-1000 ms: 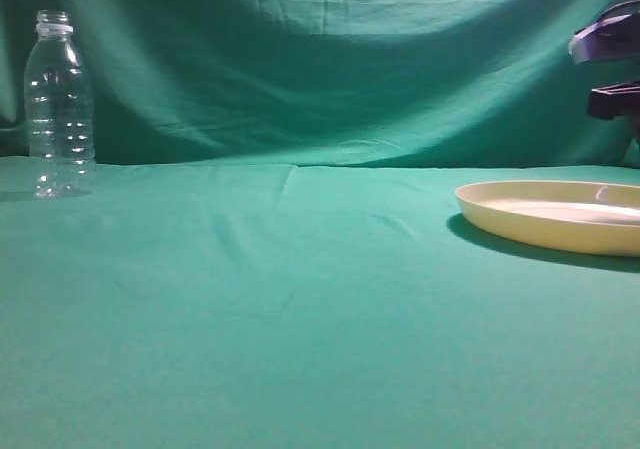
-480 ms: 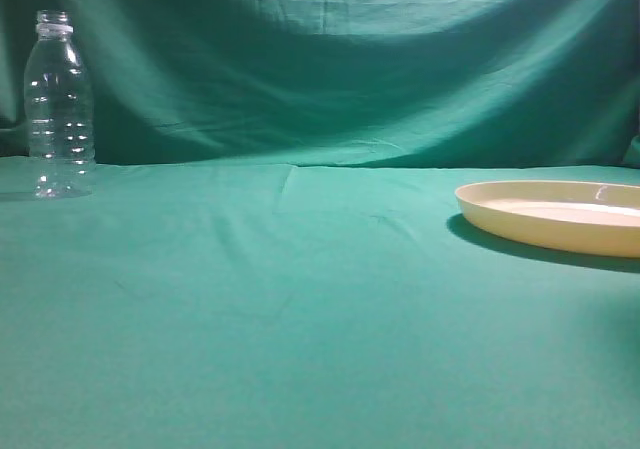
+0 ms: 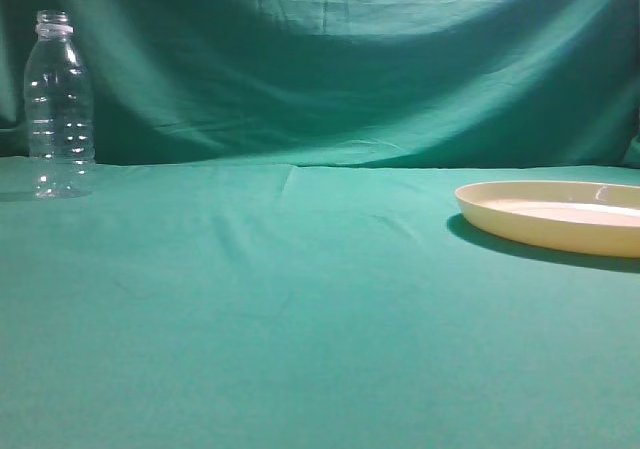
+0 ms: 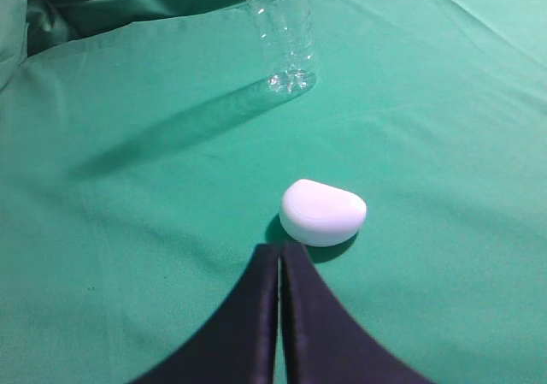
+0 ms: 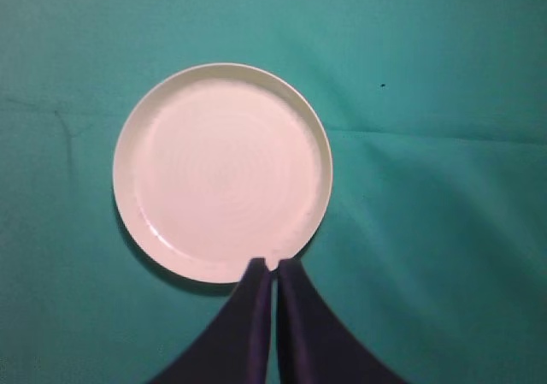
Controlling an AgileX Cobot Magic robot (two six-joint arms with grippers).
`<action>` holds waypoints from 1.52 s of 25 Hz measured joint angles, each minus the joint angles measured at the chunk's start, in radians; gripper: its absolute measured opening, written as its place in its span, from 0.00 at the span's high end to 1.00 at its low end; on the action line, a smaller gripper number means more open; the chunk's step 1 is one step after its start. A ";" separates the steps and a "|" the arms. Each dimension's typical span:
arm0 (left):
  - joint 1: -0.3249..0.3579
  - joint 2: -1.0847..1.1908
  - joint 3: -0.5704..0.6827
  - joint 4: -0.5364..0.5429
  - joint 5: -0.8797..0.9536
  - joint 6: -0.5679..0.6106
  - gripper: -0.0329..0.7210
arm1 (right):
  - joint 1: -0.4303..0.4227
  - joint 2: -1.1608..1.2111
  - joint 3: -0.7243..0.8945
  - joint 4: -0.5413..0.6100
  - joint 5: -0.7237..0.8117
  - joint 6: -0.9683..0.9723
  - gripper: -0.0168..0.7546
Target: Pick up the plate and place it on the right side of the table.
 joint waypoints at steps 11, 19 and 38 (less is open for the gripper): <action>0.000 0.000 0.000 0.000 0.000 0.000 0.96 | 0.000 -0.502 0.304 0.011 -0.024 0.000 0.98; 0.000 0.000 0.000 0.000 0.000 0.000 0.96 | 0.000 -0.840 0.476 0.020 -0.122 0.000 0.98; 0.000 0.000 0.000 0.000 0.000 0.000 0.96 | 0.036 -1.024 0.715 0.001 -0.495 -0.052 0.98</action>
